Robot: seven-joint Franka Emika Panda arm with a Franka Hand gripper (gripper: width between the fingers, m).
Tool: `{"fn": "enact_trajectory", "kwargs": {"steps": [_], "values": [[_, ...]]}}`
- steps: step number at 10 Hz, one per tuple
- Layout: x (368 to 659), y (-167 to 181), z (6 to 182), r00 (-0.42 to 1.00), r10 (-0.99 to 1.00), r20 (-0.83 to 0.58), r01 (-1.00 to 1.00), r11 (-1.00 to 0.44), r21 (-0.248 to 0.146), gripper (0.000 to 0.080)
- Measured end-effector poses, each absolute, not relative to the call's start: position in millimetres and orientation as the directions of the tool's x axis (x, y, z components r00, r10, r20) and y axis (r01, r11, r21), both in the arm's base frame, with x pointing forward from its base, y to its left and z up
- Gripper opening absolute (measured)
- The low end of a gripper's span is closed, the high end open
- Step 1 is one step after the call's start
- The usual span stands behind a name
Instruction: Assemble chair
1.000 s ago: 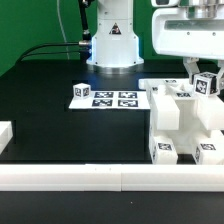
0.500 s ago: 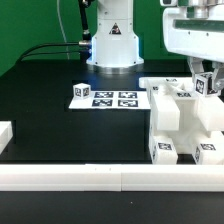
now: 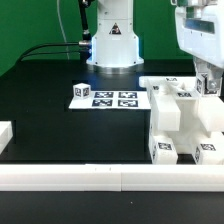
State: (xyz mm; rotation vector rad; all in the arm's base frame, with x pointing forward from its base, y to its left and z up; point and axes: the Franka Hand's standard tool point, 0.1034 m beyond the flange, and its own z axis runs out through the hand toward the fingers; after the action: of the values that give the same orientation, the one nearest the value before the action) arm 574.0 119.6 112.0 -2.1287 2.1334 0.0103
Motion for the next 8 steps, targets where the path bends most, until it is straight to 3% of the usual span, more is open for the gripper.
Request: {"fn": "enact_trajectory", "kwargs": {"steps": [6, 8], "values": [[574.7, 120.1, 111.9, -0.327, -0.935, -0.134, -0.941, 0.336, -0.048, 0.0281], [574.5, 120.3, 111.7, -0.316, -0.939, -0.133, -0.944, 0.325, -0.049, 0.0281]]}}
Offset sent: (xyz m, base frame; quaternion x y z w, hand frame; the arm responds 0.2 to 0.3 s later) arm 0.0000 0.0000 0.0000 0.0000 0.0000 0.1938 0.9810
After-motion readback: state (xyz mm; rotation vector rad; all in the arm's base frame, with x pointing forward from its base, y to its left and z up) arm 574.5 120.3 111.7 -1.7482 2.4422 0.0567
